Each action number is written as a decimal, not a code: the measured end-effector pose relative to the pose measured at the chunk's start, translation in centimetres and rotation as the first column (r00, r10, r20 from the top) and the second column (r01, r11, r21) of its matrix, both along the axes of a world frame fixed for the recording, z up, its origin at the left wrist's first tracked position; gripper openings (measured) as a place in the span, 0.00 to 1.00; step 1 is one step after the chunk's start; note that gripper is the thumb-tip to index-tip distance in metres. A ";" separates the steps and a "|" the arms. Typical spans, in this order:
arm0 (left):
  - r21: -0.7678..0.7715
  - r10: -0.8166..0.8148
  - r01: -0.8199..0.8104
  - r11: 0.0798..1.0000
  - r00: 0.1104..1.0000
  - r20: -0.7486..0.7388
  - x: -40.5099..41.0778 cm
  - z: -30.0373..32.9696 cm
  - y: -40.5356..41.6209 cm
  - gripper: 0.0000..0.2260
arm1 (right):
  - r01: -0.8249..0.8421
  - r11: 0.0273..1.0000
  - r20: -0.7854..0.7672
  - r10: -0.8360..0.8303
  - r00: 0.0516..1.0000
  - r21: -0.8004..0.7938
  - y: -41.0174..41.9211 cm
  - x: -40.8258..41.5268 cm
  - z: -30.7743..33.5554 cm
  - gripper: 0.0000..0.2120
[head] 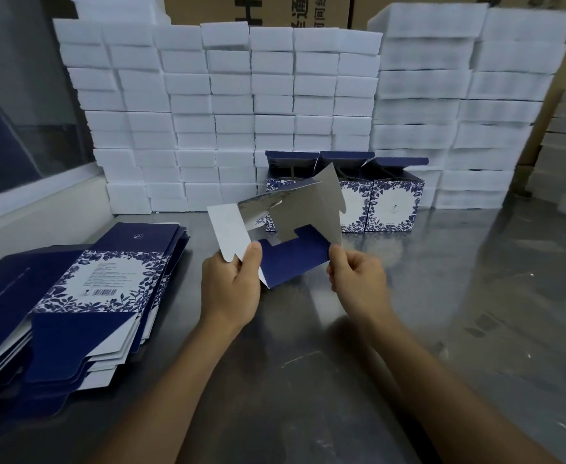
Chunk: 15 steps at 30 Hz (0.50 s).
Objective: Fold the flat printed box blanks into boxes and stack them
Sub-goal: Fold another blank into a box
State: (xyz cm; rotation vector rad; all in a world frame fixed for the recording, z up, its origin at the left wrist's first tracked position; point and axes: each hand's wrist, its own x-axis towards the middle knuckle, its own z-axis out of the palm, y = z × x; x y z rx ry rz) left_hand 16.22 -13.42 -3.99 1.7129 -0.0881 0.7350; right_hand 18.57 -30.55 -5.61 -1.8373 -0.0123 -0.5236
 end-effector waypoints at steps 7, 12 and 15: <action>0.142 0.082 -0.090 0.986 0.995 0.058 0.3 -0.8 0.6 0.16 | 0.167 0.966 0.164 -0.135 0.977 -0.197 0.2 -1.1 0.9 0.09; 0.253 0.051 -0.094 0.963 0.984 0.171 -0.1 -0.4 0.1 0.05 | 0.016 0.991 0.289 0.023 0.957 -0.133 1.1 -1.6 1.3 0.17; 0.126 0.032 -0.054 0.991 0.985 0.172 -0.2 0.0 0.1 0.18 | 0.008 0.987 0.349 0.049 0.936 -0.161 1.1 -1.8 1.2 0.22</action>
